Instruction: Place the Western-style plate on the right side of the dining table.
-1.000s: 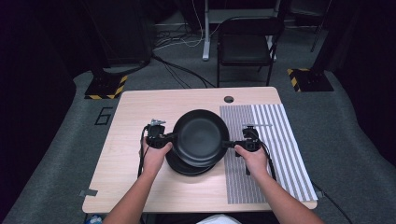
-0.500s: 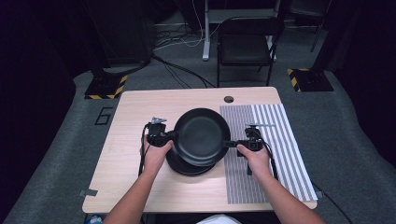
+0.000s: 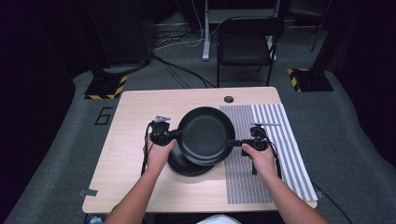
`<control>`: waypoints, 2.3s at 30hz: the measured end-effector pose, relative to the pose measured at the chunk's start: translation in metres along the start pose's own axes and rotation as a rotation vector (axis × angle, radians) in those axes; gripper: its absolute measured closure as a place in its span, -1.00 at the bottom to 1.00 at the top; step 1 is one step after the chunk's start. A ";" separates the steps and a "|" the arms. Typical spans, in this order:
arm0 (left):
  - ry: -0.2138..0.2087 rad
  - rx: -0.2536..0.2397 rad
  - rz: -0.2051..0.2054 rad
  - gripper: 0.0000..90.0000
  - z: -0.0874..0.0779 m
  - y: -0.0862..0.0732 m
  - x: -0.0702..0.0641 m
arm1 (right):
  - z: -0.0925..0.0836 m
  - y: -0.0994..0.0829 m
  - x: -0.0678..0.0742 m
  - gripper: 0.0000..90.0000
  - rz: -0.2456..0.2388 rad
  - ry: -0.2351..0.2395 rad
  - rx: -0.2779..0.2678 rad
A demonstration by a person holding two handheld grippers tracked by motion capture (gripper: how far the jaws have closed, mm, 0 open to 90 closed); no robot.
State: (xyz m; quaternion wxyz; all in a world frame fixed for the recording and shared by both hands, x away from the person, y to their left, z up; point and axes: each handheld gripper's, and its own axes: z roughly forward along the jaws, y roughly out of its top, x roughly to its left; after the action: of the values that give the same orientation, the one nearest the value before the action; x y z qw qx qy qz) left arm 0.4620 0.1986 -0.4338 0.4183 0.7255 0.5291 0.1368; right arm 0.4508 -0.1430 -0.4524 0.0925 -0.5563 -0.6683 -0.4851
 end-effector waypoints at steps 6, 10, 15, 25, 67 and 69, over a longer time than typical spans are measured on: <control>-0.009 -0.004 0.008 0.68 0.003 0.002 -0.007 | -0.007 0.000 -0.003 0.85 0.000 -0.005 -0.009; -0.011 -0.007 0.011 0.69 0.003 0.004 -0.009 | -0.011 0.000 -0.005 0.85 0.002 0.003 -0.014; -0.012 -0.009 0.017 0.68 0.003 0.006 -0.012 | -0.014 -0.001 -0.006 0.84 0.002 0.006 -0.025; -0.027 0.002 0.034 0.68 0.007 0.009 -0.022 | -0.024 -0.005 -0.012 0.84 0.015 0.019 -0.054; -0.107 0.003 0.074 0.68 0.027 0.022 -0.055 | -0.066 -0.010 -0.029 0.84 0.056 -0.010 -0.143; -0.114 0.001 0.074 0.68 0.028 0.022 -0.056 | -0.067 -0.011 -0.029 0.84 0.055 -0.012 -0.147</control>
State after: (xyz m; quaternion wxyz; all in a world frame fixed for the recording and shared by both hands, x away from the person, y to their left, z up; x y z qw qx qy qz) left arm 0.4716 0.1341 -0.4203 0.4422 0.7513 0.4773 0.1105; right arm 0.4244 -0.2118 -0.4433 0.0609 -0.5828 -0.6158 -0.5267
